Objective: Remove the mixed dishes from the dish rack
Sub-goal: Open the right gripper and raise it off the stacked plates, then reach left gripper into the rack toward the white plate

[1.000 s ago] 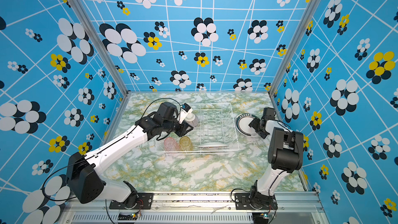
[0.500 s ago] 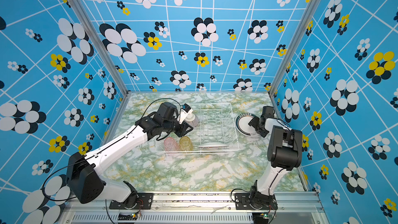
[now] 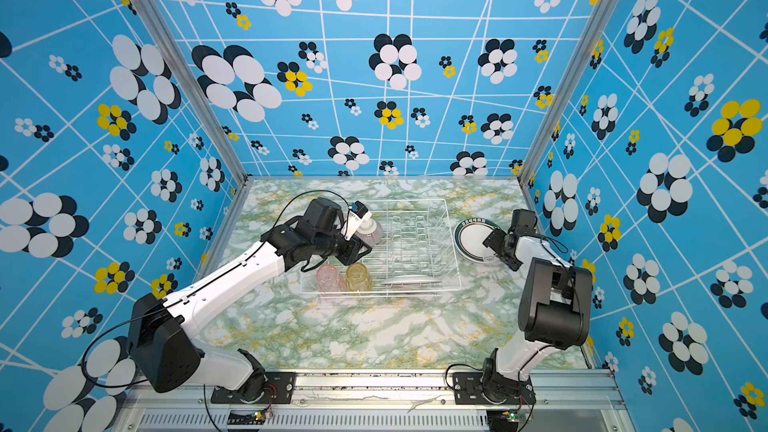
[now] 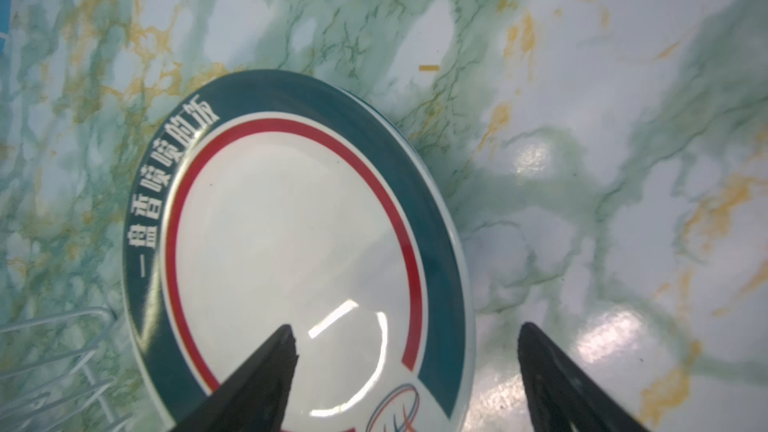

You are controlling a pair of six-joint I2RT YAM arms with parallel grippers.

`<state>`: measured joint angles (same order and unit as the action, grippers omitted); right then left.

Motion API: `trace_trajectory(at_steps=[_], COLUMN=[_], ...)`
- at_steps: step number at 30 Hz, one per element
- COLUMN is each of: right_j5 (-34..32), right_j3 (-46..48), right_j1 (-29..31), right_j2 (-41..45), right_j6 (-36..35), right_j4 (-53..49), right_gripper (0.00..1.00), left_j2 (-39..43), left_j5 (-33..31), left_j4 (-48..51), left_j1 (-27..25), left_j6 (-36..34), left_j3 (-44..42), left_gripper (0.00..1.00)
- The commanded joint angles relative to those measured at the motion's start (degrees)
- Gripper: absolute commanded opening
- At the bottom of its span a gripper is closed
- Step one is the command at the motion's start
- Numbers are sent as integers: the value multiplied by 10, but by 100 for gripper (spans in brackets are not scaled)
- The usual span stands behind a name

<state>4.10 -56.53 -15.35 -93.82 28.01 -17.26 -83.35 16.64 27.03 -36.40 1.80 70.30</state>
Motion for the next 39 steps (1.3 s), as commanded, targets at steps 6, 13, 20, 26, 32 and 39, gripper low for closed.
trace_trajectory(at_steps=[6,13,20,26,32,39], right_j5=[0,53,90,99,108,115], right_j3=[35,65,87,101,109,105], right_j1=[-11,-11,-7,0,5,9], right_j2=[150,265,341,355,349,348], right_j6=[-34,-46,-63,-64,-52,-45], right_j4=[-46,-79,-111,-112,-90,-83], right_gripper=[87,86,86,86,86,86], left_j2=[10,-27,-42,-33,-54,-124], left_j5=[-16,-79,-60,-52,-51,-131], left_j4=[5,38,25,40,125,177], left_j1=[-17,-76,-107,-155,-214,-250], left_j6=[-19,-58,-104,-180,-231,-247], left_j3=[11,53,67,78,130,188], left_gripper=[39,39,36,35,36,35])
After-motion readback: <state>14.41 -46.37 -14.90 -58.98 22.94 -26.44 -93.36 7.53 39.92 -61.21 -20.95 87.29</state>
